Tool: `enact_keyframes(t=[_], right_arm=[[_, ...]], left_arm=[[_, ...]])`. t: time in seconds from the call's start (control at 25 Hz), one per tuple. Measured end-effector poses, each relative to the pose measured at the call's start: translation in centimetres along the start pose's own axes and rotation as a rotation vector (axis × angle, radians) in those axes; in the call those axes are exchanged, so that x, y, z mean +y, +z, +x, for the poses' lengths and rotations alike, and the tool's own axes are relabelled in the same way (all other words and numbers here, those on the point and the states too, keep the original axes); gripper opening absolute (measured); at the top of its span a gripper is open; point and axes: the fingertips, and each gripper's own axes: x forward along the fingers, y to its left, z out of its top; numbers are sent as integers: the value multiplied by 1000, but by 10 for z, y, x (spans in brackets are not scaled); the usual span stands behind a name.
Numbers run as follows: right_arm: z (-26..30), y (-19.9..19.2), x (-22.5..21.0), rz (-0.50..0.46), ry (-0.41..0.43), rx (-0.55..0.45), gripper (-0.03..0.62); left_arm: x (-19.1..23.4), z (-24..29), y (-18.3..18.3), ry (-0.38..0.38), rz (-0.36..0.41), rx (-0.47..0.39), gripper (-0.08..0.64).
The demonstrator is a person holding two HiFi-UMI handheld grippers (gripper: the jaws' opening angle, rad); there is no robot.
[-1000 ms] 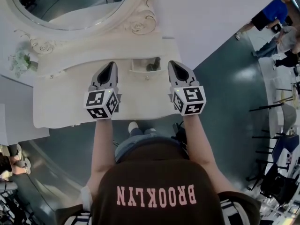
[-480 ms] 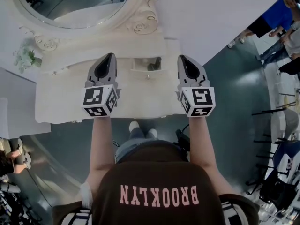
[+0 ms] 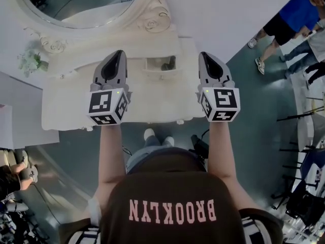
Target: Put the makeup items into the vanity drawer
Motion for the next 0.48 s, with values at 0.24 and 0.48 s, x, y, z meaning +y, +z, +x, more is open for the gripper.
enact_keyframes(t=[0.24, 0.48], right_arm=[[-7, 0, 2, 25, -8, 7, -3], [-13, 0, -3, 45, -19, 7, -3]], left_arm=[[-5, -4, 4, -8, 15, -4, 9], [-6, -7, 5, -3, 15, -2, 9]])
